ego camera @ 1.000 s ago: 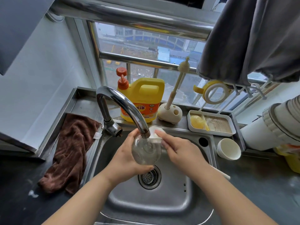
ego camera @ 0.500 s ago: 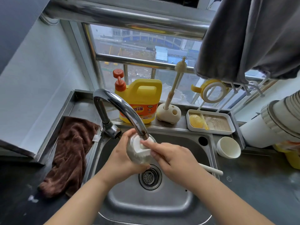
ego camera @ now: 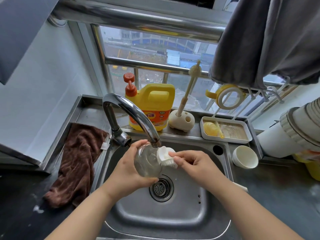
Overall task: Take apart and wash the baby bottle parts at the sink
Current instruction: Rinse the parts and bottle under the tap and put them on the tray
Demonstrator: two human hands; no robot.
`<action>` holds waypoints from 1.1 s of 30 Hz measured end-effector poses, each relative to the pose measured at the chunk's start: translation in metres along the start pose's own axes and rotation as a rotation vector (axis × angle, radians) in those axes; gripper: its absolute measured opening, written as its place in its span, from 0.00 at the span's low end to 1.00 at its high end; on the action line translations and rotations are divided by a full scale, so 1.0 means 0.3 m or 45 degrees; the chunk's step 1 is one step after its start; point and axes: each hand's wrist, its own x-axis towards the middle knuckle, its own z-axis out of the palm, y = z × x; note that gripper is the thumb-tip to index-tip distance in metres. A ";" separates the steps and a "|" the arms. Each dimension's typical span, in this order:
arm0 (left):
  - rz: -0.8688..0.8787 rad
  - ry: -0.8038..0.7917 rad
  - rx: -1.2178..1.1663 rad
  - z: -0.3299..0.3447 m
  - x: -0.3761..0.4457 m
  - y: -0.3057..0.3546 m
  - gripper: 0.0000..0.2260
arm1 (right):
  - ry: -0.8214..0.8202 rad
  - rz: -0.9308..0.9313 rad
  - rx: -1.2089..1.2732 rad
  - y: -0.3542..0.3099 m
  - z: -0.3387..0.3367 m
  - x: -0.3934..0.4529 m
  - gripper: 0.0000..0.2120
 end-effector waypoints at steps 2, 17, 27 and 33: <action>-0.005 -0.014 -0.010 0.014 -0.007 0.004 0.42 | 0.028 0.025 0.039 -0.011 -0.002 0.024 0.07; -0.035 -0.002 -0.107 0.040 -0.018 0.019 0.41 | 0.077 -0.190 -0.092 -0.088 0.022 -0.010 0.04; -0.043 -0.025 -0.121 0.050 0.006 0.036 0.41 | 0.154 -0.202 -0.134 -0.093 -0.003 0.015 0.05; -0.036 -0.004 -0.076 0.033 0.008 0.031 0.40 | 0.087 -0.103 -0.268 -0.019 -0.070 -0.032 0.06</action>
